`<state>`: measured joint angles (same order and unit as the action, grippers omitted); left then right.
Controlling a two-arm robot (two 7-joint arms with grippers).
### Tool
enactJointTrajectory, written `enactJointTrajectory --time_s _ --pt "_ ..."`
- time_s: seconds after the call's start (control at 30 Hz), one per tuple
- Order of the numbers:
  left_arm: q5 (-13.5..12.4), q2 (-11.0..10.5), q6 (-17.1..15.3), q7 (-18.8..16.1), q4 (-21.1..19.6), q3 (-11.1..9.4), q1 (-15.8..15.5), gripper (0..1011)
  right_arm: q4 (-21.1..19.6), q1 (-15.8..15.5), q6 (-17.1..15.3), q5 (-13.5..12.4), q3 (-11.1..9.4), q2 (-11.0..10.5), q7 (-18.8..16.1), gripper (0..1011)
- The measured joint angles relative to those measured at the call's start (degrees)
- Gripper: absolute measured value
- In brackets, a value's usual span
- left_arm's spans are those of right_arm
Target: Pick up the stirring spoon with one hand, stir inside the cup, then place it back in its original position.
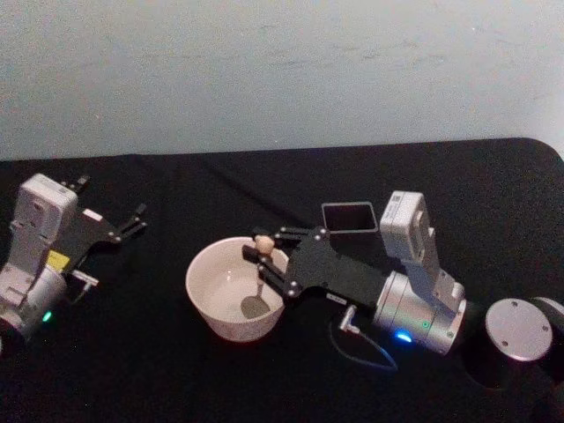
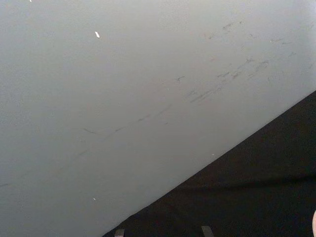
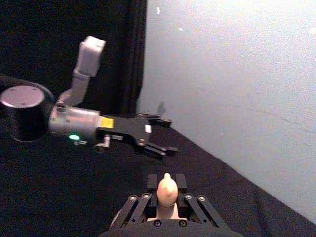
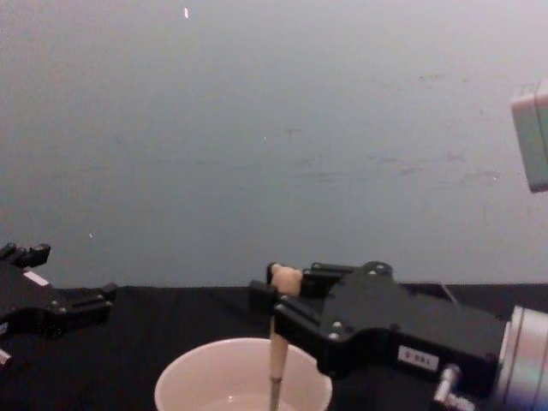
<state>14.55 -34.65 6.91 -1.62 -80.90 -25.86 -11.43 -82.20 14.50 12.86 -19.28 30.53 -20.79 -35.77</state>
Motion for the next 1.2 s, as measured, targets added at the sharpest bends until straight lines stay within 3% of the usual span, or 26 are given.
enactJointTrajectory --time_s 0.27,0.5,0.83,1.2 --pt "0.0 0.0 0.0 0.0 0.0 0.0 0.0 1001 -0.8 0.0 -0.3 -0.4 1.6 0.7 -0.7 214" --pt "0.0 0.0 0.0 0.0 0.0 0.0 0.0 1001 2.5 2.4 0.3 1.1 2.7 3.2 1.0 215" --pt "0.0 0.0 0.0 0.0 0.0 0.0 0.0 1001 6.3 5.0 1.2 2.3 1.6 5.8 3.4 214" --pt "0.0 0.0 0.0 0.0 0.0 0.0 0.0 1001 6.9 5.0 1.3 2.9 0.4 5.3 3.7 215"
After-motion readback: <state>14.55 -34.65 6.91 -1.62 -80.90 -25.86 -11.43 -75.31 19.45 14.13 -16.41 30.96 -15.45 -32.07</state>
